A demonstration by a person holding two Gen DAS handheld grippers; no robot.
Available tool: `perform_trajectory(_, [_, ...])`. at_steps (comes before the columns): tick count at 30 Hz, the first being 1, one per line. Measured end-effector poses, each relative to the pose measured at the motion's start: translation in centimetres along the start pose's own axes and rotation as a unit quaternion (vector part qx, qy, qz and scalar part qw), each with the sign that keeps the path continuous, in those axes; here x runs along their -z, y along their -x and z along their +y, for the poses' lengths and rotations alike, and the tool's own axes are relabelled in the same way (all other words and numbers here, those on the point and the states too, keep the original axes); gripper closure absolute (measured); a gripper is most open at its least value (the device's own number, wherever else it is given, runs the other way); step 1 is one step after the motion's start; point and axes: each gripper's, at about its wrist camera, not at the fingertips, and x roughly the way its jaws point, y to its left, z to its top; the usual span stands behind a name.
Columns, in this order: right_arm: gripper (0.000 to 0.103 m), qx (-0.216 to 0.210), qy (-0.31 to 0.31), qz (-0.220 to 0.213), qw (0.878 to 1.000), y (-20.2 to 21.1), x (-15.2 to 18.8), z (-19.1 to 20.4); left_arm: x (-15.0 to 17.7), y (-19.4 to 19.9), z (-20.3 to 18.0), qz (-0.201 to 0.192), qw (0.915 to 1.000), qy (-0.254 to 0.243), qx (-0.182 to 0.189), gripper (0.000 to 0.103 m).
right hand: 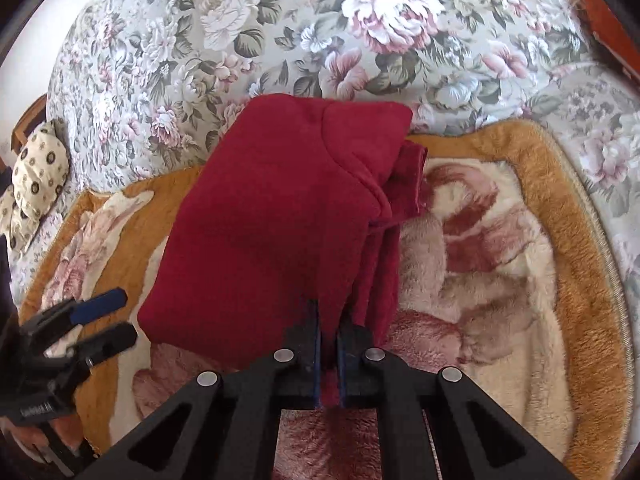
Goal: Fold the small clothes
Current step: 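Lower the folded sweater onto the blanket and open both grippers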
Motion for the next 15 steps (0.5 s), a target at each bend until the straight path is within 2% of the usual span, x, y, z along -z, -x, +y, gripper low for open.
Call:
perform_trajectory(2, [0.098,-0.021,-0.020,-0.011,1.000,0.6,-0.4,-0.2,0.2,-0.2,-1.0,-0.003,0.9996,-0.028,-0.008,0.045])
perform_trajectory(4, [0.098,-0.039,-0.016,-0.029,0.999,2.3,-0.9,0.1,-0.1,-0.6,-1.5,-0.011,0.9993,-0.030,-0.017,0.045])
perform_trajectory(9, [0.098,-0.066,-0.012,-0.051,0.996,5.6,-1.7,0.8,-1.4,-2.7,-0.9,-0.016,0.9985,0.013,-0.051,0.045])
perform_trajectory(11, [0.098,-0.064,-0.005,-0.053,0.997,6.0,-1.7,1.1,-1.1,-3.3,-0.1,-0.004,0.9955,0.024,-0.092,0.043])
perform_trajectory(15, [0.098,-0.065,-0.009,-0.041,0.997,4.8,-1.0,0.8,-0.5,-3.2,2.2,0.012,0.9947,0.068,-0.076,0.038])
